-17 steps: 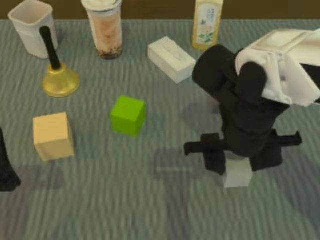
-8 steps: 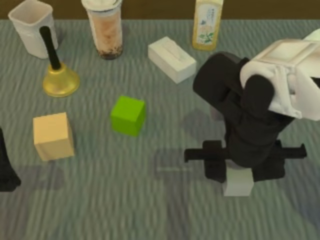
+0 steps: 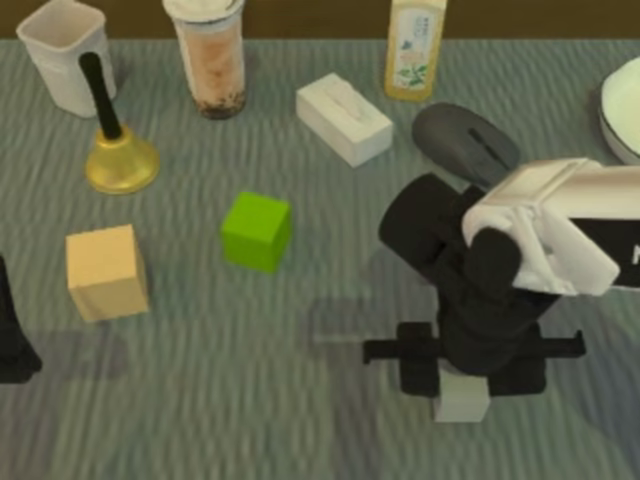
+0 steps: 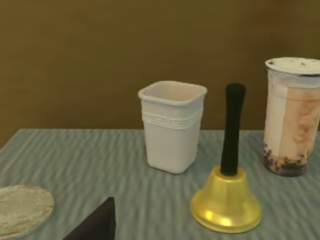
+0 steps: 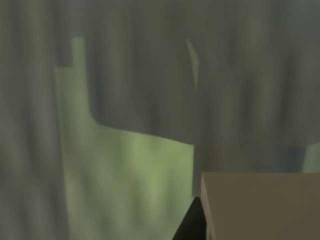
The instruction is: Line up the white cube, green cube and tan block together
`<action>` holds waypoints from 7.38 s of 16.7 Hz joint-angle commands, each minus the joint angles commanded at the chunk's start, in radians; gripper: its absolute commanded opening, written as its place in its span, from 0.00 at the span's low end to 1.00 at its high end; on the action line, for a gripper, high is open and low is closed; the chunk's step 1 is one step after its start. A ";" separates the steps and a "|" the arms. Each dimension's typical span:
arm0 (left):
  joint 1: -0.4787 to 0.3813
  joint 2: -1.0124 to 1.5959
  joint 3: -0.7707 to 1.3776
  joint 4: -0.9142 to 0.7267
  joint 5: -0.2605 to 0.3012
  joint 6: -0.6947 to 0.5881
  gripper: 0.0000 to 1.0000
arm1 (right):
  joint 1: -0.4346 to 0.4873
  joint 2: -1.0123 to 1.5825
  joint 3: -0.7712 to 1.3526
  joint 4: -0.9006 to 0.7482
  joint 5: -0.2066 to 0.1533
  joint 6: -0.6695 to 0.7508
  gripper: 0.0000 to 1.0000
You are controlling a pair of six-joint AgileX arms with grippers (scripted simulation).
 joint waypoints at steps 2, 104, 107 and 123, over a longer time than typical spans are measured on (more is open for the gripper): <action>0.000 0.000 0.000 0.000 0.000 0.000 1.00 | 0.002 0.008 -0.012 0.015 0.000 0.001 0.00; -0.458 2.418 1.878 -1.032 0.005 -0.111 0.40 | -0.730 -1.829 -1.095 0.804 -0.022 -0.736 1.00; -0.458 2.418 1.878 -1.032 0.005 -0.111 0.17 | -0.730 -1.829 -1.095 0.804 -0.022 -0.736 1.00; -0.447 2.378 1.974 -1.149 0.001 -0.112 0.00 | -0.730 -1.829 -1.095 0.804 -0.022 -0.736 1.00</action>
